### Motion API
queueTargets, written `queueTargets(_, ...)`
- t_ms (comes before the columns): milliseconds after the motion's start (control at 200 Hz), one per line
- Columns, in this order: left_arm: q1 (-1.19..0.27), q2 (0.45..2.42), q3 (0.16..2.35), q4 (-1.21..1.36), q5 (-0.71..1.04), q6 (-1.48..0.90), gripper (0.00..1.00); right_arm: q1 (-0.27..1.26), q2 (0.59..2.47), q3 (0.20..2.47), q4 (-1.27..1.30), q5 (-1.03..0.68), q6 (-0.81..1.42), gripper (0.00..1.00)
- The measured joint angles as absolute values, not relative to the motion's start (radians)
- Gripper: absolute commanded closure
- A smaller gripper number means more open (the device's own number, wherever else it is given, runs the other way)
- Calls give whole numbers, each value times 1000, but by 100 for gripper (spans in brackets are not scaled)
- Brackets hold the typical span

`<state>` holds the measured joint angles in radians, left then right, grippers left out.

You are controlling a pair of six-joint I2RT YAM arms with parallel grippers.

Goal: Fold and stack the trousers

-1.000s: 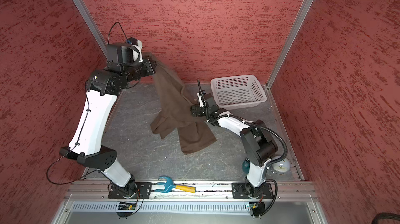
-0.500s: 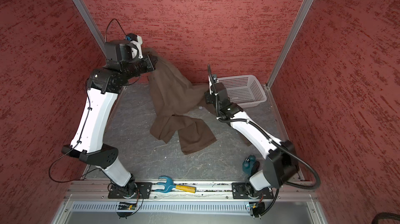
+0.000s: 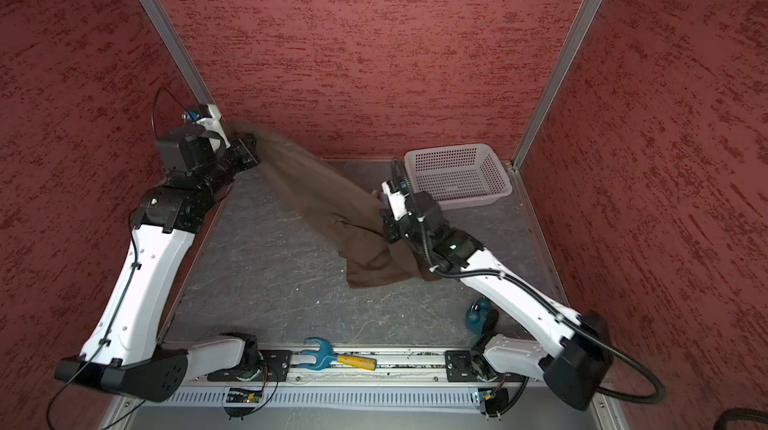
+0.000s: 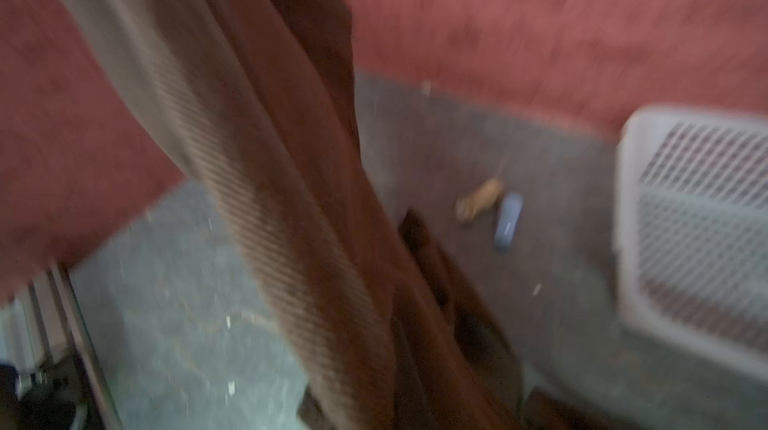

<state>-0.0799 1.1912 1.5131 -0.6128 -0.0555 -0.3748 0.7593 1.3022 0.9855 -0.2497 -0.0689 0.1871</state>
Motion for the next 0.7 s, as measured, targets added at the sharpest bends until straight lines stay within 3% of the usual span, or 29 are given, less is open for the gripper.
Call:
queueTargets(210, 114, 1071, 1116, -611, -1, -509, 100, 968, 1566, 949, -197, -209, 273, 93)
queueTargets(386, 184, 1002, 911, -604, -6, -604, 100, 980, 1673, 968, -177, -266, 287, 82)
queueTargets(491, 198, 988, 867, -614, -10, -634, 100, 977, 1699, 968, -190, -281, 284, 82)
queueTargets(546, 205, 988, 859, -627, -9, -641, 80, 970, 1689, 968, -199, -282, 284, 82)
queueTargets(586, 209, 988, 858, -637, -8, -643, 59, 963, 1670, 968, -203, -284, 284, 76)
queueTargets(701, 215, 981, 863, -674, 1, -665, 37, 897, 1556, 971, -218, -282, 281, 60)
